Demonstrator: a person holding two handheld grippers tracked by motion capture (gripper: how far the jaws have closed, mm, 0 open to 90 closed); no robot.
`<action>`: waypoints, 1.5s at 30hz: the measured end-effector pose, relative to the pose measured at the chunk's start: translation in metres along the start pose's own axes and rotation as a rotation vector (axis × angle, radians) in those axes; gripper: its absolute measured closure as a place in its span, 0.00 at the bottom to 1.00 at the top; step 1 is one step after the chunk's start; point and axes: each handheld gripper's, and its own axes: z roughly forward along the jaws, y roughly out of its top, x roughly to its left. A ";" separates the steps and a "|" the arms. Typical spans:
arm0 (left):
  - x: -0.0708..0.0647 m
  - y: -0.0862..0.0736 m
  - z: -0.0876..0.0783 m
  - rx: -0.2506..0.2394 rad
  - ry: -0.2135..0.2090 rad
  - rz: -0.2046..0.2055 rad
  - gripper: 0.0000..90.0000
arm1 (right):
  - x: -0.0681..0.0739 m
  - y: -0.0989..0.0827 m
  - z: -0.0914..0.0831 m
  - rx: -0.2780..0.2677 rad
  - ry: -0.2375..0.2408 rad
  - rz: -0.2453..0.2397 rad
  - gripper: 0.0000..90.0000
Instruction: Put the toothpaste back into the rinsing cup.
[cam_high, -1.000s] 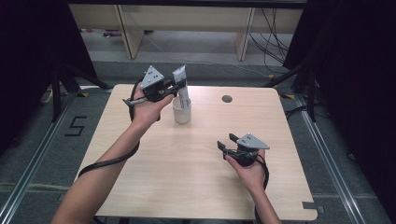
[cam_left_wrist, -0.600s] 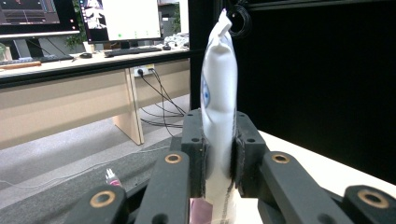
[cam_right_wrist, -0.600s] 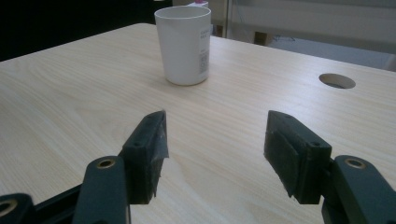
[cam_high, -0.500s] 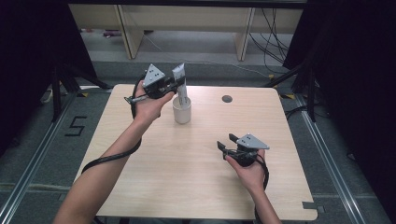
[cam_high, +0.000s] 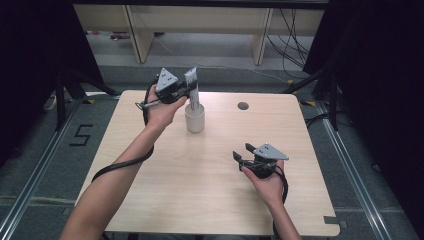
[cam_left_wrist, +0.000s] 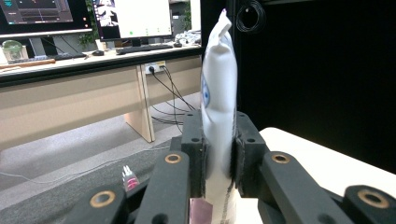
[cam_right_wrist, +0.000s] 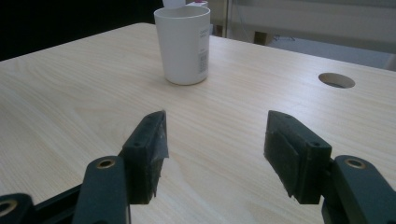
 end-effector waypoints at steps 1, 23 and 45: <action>0.001 -0.001 0.001 0.000 0.002 0.002 0.86 | 0.000 0.000 0.000 0.001 -0.003 0.001 0.45; 0.007 -0.018 0.018 0.025 0.033 0.002 0.86 | -0.001 -0.001 0.000 0.001 0.001 -0.011 0.45; 0.007 -0.034 0.031 0.056 0.035 -0.012 0.86 | -0.001 -0.001 0.002 -0.009 -0.004 -0.026 0.45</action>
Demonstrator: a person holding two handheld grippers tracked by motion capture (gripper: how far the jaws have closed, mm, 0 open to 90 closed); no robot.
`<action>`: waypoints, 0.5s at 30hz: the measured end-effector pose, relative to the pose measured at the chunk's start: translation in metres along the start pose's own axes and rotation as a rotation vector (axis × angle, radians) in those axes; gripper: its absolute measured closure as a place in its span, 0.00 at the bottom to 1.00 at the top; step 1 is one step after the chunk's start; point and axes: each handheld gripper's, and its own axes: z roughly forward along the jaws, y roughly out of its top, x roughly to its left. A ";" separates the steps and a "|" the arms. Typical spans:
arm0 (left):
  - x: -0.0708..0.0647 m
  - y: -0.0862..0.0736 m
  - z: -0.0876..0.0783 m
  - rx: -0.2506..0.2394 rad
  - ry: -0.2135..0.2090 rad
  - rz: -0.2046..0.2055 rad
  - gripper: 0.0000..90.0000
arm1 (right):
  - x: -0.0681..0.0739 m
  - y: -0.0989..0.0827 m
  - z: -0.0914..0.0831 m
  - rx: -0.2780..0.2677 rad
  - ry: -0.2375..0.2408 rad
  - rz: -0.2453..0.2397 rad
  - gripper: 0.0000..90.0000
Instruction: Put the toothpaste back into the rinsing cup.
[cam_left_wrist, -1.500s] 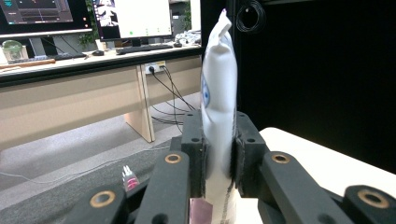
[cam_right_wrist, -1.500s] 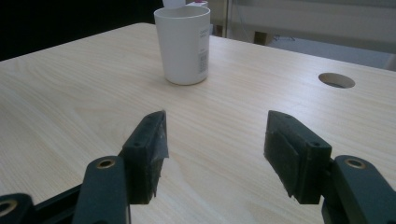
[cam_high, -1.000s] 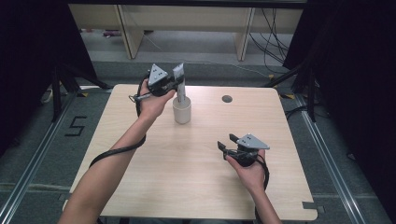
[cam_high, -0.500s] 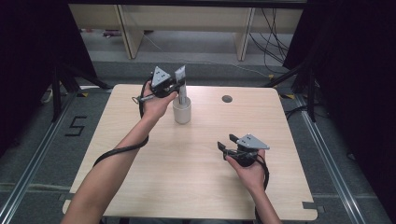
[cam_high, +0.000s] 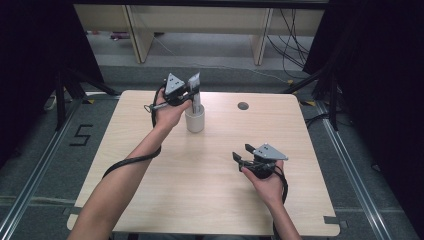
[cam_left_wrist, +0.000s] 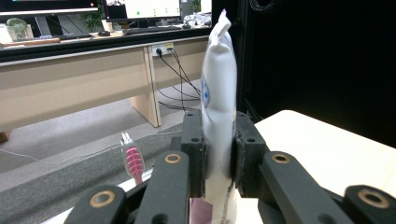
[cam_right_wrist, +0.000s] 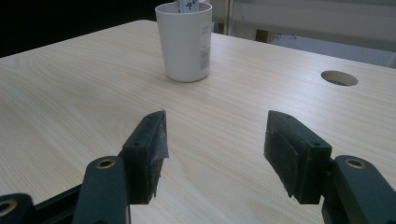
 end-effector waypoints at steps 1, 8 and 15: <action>0.000 -0.001 0.000 0.003 0.001 0.001 0.86 | 0.000 0.000 0.000 0.001 0.000 -0.001 0.44; 0.002 -0.007 0.003 0.018 0.007 -0.006 0.86 | -0.001 -0.001 0.001 -0.002 -0.005 -0.018 0.44; 0.004 -0.015 0.005 0.034 0.014 -0.015 0.86 | 0.000 -0.001 0.002 -0.011 -0.010 -0.011 0.44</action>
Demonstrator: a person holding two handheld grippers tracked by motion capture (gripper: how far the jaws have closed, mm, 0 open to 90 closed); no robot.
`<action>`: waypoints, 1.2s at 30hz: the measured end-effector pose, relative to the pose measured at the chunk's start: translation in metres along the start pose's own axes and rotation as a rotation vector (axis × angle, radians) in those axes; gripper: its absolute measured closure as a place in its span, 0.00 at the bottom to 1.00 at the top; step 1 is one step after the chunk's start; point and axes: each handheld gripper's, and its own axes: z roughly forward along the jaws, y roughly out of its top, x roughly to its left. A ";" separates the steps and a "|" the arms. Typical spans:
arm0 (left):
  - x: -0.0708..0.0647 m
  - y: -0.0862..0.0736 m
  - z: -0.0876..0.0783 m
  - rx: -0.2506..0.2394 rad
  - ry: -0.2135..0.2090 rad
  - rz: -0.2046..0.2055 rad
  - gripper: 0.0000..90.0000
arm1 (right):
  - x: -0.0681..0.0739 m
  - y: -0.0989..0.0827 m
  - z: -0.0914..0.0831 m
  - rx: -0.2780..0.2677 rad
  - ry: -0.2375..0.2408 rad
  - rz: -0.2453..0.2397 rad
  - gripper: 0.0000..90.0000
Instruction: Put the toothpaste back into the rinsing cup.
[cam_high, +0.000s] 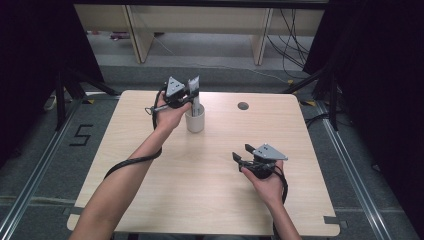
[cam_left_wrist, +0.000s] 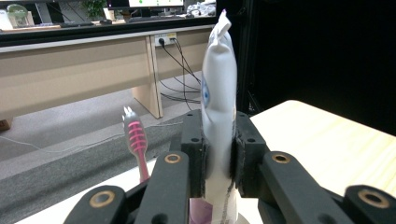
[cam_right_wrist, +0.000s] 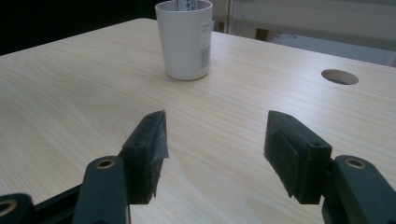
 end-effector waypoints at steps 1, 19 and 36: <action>0.000 -0.001 0.001 0.002 0.000 -0.001 0.86 | 0.000 0.000 0.000 -0.002 -0.001 -0.003 0.44; 0.000 -0.018 0.009 0.042 0.007 -0.018 0.86 | 0.002 -0.001 0.001 0.022 0.031 0.029 0.44; 0.000 -0.030 0.010 0.063 0.010 -0.021 0.86 | 0.003 -0.002 0.002 0.026 0.034 0.032 0.44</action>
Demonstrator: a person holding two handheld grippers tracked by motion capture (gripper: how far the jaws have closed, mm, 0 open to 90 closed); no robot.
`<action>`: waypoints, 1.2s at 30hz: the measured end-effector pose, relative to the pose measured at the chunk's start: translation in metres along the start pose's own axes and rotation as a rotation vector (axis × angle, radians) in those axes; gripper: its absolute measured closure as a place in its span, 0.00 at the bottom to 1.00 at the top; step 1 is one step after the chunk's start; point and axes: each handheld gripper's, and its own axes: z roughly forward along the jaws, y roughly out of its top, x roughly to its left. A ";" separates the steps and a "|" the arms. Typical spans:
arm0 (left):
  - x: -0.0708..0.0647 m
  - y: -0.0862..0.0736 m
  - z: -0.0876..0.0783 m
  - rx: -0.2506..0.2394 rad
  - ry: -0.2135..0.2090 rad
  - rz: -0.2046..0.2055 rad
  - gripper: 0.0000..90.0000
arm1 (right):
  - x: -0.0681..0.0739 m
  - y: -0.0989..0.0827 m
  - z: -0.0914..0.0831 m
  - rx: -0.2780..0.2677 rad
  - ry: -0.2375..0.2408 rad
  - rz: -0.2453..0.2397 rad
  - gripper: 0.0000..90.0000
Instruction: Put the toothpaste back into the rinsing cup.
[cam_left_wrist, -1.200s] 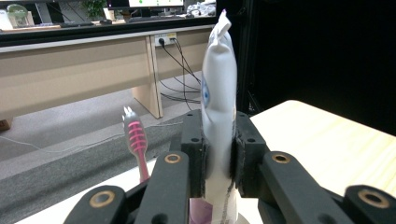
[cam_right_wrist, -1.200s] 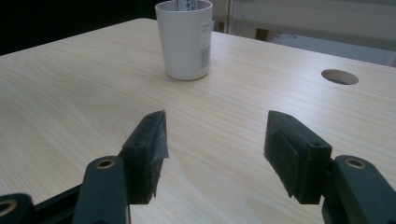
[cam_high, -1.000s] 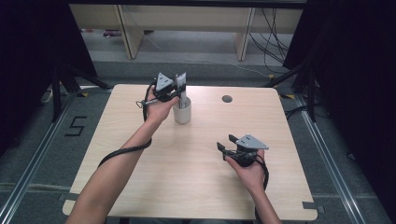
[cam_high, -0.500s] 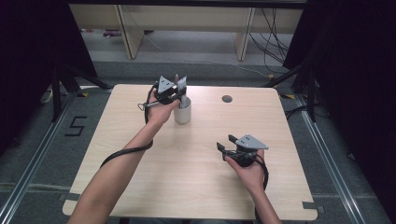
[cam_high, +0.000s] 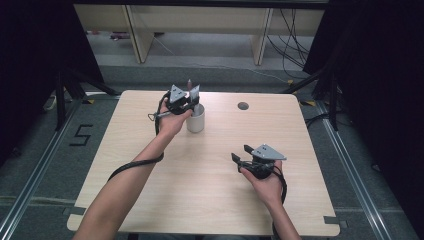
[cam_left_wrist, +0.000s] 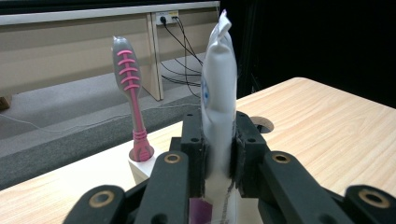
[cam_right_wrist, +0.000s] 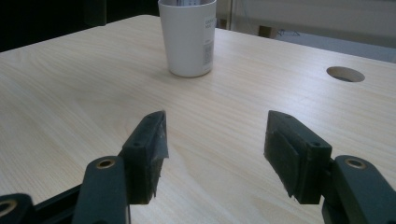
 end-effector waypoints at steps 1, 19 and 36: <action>0.000 0.000 0.000 -0.001 0.000 0.001 0.86 | 0.000 0.000 0.000 0.000 0.000 0.000 0.44; 0.000 -0.003 -0.007 -0.002 -0.008 -0.017 0.84 | 0.000 0.000 0.000 0.001 0.001 -0.002 0.44; 0.003 0.000 -0.010 0.006 0.000 0.003 0.66 | -0.002 -0.002 0.001 0.009 0.001 0.003 0.43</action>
